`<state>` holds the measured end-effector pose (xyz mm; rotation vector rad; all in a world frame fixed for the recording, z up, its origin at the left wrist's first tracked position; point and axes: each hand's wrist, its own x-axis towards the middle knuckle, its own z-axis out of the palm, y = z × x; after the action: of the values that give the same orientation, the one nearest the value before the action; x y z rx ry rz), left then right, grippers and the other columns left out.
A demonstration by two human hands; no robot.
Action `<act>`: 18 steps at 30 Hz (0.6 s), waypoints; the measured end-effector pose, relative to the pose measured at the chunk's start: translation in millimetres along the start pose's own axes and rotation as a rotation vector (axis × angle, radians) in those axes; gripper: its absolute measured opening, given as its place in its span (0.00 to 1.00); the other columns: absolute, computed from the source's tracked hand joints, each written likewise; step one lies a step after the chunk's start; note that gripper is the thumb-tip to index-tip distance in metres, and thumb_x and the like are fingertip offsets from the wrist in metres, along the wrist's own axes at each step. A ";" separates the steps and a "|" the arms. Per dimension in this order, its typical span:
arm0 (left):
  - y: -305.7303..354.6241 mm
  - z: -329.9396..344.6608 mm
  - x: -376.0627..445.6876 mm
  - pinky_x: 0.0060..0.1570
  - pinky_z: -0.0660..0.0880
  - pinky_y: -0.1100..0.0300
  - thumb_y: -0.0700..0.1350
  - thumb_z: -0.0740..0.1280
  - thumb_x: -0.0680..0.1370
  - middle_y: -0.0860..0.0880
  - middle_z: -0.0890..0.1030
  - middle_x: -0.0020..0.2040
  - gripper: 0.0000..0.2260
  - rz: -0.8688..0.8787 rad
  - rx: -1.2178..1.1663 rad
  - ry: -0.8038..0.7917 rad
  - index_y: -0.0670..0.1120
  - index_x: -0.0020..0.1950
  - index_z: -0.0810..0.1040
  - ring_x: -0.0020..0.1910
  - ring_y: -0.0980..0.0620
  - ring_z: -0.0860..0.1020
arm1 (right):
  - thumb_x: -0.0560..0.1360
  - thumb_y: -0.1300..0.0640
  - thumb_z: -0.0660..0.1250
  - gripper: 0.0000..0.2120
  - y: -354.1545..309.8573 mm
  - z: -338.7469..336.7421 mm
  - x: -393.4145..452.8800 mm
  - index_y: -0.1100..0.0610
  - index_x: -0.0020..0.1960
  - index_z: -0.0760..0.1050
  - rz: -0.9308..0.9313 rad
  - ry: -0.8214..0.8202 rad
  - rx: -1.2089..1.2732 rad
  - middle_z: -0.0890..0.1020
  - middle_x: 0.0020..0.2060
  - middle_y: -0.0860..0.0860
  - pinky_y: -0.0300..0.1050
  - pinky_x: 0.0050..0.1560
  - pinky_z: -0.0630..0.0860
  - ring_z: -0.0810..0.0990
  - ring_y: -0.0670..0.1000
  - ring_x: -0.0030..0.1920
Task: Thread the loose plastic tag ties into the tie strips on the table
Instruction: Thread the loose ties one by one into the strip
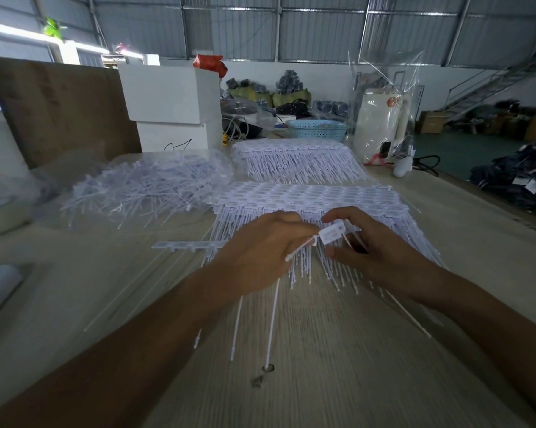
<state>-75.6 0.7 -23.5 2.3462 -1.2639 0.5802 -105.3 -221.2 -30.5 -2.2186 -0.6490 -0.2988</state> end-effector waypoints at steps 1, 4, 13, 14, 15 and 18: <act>1.4 -0.7 -0.1 0.41 0.74 0.49 0.34 0.62 0.80 0.48 0.79 0.44 0.11 -0.001 0.046 -0.033 0.44 0.56 0.82 0.44 0.49 0.75 | 0.78 0.55 0.70 0.16 0.8 0.2 -1.1 0.45 0.63 0.70 -0.001 -0.027 -0.043 0.77 0.37 0.57 0.55 0.34 0.68 0.71 0.59 0.32; 7.0 -2.6 0.3 0.46 0.73 0.51 0.34 0.57 0.76 0.49 0.78 0.48 0.19 0.008 0.167 -0.130 0.46 0.61 0.79 0.49 0.49 0.74 | 0.80 0.54 0.67 0.25 2.4 1.2 -1.7 0.44 0.73 0.61 0.087 -0.049 -0.134 0.81 0.37 0.53 0.58 0.39 0.75 0.78 0.57 0.35; 11.0 1.8 -2.3 0.44 0.73 0.53 0.31 0.66 0.74 0.47 0.79 0.48 0.22 0.130 0.410 -0.084 0.47 0.66 0.79 0.47 0.46 0.77 | 0.83 0.54 0.60 0.13 -2.1 -5.9 2.6 0.58 0.43 0.76 0.209 -0.021 -0.236 0.79 0.29 0.48 0.48 0.37 0.72 0.75 0.47 0.29; 10.8 3.1 -2.9 0.45 0.74 0.52 0.32 0.65 0.74 0.47 0.78 0.48 0.21 0.130 0.423 -0.100 0.47 0.65 0.78 0.48 0.46 0.76 | 0.83 0.55 0.59 0.11 0.1 -6.4 2.4 0.58 0.50 0.78 0.215 -0.020 -0.239 0.80 0.31 0.49 0.50 0.39 0.73 0.76 0.47 0.30; 9.0 4.2 -3.5 0.46 0.75 0.51 0.34 0.65 0.76 0.47 0.78 0.48 0.19 0.112 0.392 -0.104 0.46 0.65 0.79 0.48 0.47 0.76 | 0.84 0.56 0.59 0.09 1.9 -6.6 2.2 0.56 0.56 0.77 0.222 -0.009 -0.220 0.80 0.32 0.48 0.50 0.40 0.73 0.76 0.47 0.31; 2.8 6.5 -2.3 0.49 0.74 0.51 0.42 0.63 0.82 0.49 0.77 0.50 0.11 -0.059 0.091 -0.019 0.44 0.63 0.79 0.51 0.50 0.74 | 0.84 0.57 0.57 0.15 1.8 -6.0 0.1 0.45 0.68 0.69 0.196 -0.009 -0.154 0.80 0.35 0.47 0.39 0.34 0.70 0.74 0.42 0.31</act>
<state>-78.1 -2.6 -29.6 2.4605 -1.1950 0.6093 -104.3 -226.6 -27.6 -2.4107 -0.4201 -0.2458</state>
